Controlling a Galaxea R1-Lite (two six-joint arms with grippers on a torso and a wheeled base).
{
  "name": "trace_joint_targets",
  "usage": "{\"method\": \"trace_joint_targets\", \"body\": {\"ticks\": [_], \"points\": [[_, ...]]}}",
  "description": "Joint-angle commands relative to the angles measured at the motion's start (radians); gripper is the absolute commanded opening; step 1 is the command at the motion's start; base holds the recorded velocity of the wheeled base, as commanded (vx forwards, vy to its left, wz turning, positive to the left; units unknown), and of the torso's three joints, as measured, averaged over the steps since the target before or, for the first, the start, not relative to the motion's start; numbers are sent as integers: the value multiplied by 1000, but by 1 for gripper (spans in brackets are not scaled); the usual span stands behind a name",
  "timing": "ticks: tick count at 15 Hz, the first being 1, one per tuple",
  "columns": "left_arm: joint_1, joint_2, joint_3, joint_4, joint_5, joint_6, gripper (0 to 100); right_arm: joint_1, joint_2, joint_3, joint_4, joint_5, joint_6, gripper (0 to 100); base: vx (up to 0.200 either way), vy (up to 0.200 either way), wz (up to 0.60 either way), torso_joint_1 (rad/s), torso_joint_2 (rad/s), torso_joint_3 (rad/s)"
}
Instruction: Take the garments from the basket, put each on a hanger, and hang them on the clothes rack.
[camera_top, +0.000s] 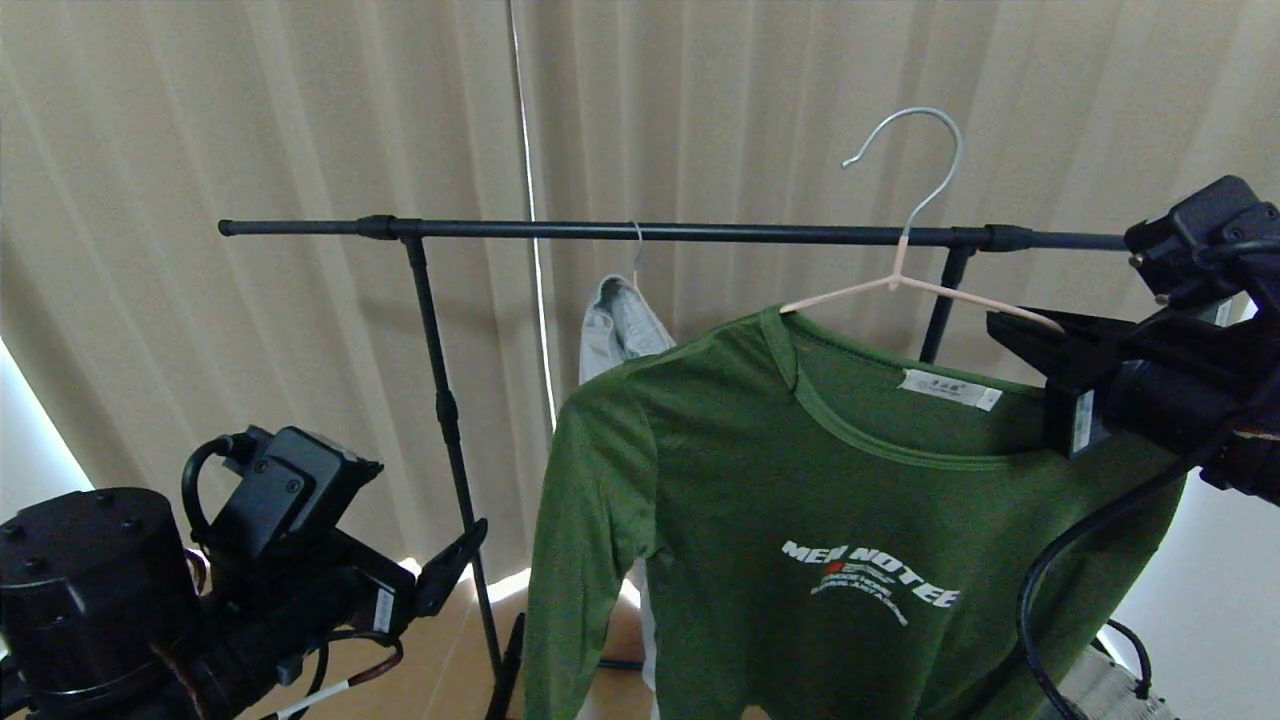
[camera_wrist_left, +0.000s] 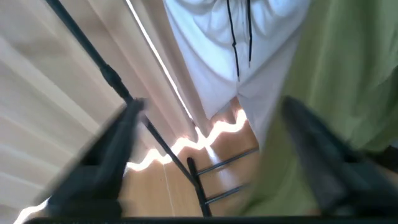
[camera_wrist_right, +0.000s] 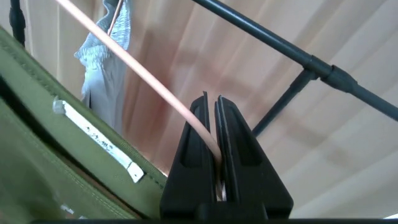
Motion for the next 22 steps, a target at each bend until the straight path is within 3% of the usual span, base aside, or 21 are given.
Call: {"method": "trace_joint_targets", "body": {"ticks": [1,6,7,11,15,22], "points": [[0,-47,6,-1,-1,0,100,-42,-3,7,2,-17,-1,0,0,0,0,0,0,0],[6,-163,40,-7,-1,2,100,-164,-76,24,222,-112,-60,0,0,0,0,0,0,0],[6,-163,40,-7,-1,2,100,-164,-76,24,222,-112,-60,0,0,0,0,0,0,0],[83,-183,94,-9,-1,-29,100,-212,-147,31,307,-253,-60,0,0,0,0,0,0,0],[94,-261,175,-9,-1,-52,100,-309,-151,16,355,-359,-61,0,0,0,0,0,0,0],[94,-309,107,-9,-2,-66,100,-324,-130,7,344,-357,-57,0,0,0,0,0,0,0]]}}
